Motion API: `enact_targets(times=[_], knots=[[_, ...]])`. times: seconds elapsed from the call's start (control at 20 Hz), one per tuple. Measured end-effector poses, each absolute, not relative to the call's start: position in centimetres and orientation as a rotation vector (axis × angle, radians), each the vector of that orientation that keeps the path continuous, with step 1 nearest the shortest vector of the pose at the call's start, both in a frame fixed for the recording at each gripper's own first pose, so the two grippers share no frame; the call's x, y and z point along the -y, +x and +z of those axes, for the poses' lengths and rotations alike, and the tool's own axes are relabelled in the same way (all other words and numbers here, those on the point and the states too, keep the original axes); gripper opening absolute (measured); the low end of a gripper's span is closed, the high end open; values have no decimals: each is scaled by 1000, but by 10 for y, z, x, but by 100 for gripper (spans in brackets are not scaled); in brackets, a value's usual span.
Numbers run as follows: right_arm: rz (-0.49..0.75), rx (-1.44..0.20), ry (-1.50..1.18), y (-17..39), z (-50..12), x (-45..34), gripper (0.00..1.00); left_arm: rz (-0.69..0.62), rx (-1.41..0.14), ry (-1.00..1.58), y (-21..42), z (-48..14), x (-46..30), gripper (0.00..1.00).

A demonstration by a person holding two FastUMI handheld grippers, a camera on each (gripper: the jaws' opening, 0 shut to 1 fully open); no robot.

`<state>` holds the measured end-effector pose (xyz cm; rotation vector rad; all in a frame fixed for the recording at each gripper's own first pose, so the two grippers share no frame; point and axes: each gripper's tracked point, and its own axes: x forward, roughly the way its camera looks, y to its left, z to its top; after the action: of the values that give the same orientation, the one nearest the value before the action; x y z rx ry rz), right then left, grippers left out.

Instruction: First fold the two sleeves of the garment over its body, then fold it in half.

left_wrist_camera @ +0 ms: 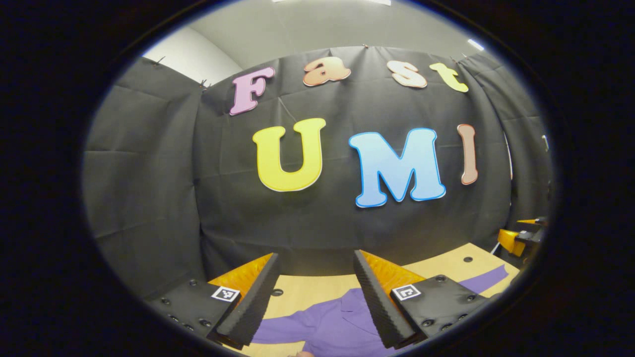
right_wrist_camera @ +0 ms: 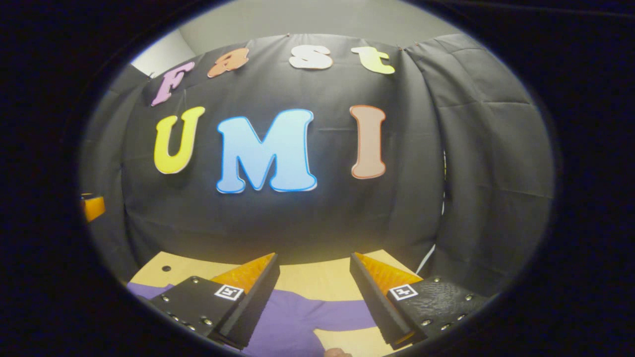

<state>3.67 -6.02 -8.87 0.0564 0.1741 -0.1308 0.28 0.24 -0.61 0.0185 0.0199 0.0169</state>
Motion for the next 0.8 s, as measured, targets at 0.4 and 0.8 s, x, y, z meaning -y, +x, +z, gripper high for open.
enact_targets(times=[0.4, 0.8], knots=[[-272, -311, 50, 56, -171, 134, 92, 56, -51, 37, -2, -11, -10, 94], [-330, -483, 57, 78, -267, 183, 92, 121, -84, 57, -8, -17, -19, 94]])
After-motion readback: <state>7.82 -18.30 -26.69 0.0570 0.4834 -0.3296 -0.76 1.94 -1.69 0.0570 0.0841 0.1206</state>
